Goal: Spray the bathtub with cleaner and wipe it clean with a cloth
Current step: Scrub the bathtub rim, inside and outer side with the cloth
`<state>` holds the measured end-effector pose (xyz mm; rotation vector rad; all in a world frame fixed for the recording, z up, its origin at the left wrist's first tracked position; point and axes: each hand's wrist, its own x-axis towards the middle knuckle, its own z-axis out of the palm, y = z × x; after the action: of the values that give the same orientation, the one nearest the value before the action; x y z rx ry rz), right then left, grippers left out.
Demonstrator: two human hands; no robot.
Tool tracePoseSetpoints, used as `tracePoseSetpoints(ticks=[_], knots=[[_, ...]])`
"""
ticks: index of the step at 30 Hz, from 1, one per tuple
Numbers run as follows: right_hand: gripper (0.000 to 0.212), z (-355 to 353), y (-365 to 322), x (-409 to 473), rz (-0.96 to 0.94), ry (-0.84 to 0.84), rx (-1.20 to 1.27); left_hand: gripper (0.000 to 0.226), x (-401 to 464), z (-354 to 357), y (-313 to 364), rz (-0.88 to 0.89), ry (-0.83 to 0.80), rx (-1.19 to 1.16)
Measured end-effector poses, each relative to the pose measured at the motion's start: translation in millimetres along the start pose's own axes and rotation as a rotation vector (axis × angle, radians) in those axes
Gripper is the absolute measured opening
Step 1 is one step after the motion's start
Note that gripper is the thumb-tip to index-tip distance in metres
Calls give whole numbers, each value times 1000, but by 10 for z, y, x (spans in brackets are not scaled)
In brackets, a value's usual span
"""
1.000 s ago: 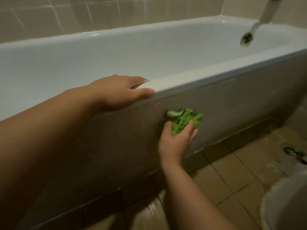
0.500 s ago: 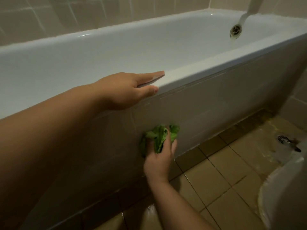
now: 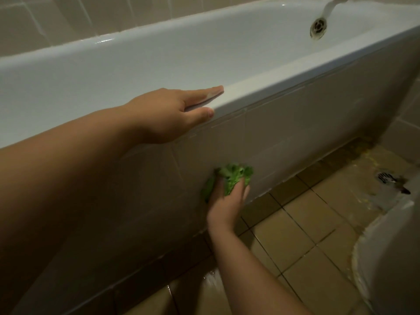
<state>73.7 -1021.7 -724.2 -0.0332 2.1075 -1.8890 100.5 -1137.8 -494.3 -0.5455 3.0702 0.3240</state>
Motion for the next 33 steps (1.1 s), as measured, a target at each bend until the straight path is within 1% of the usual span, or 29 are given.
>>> tracePoseSetpoints(ticks=[2,3,5,7,9,11,12,14,16,18,20,22,23,25,26,27,28,29,30,31,32,33], knots=[[63,-69,71,243,47,66,-31,50,1,6,-13,2,-2,0],[63,-95,143,286,83,72,-55,50,7,7,-12,4,1,0],[55,-51,299,192,173,20,-103,50,13,11,1,-1,5,-6],[52,26,392,10,163,-52,-136,50,13,11,11,-2,8,-3],[62,68,345,-43,94,-50,-111,50,11,11,5,1,15,4],[81,73,232,67,67,19,-34,49,20,18,-1,8,23,5],[84,72,208,162,79,64,-13,49,26,20,-7,9,27,6],[77,59,242,345,172,140,22,49,27,26,-9,10,33,7],[70,35,327,359,230,175,34,49,28,26,-3,14,36,3],[68,47,417,233,212,158,-3,50,34,27,12,14,37,2],[68,118,448,101,129,129,-13,49,38,28,21,11,40,-4],[71,160,422,117,61,110,-48,49,41,36,22,17,47,-16],[73,164,432,198,61,113,-81,49,43,39,23,20,53,-19],[72,138,556,407,127,127,-155,48,48,40,24,14,64,-14],[71,138,682,489,191,134,-167,48,54,44,28,11,67,-11],[75,141,788,518,275,120,-165,48,61,45,36,9,72,-10],[85,169,880,457,326,98,-152,48,61,45,42,5,73,-12],[91,206,941,334,335,72,-132,48,60,49,50,2,75,-14],[84,267,960,210,299,58,-112,48,65,49,58,2,78,-13],[71,313,969,114,239,51,-104,48,69,53,64,3,80,-12],[62,332,938,60,175,71,-90,48,74,60,68,4,82,-11],[60,331,900,100,149,108,-74,48,81,65,70,7,87,-9]])
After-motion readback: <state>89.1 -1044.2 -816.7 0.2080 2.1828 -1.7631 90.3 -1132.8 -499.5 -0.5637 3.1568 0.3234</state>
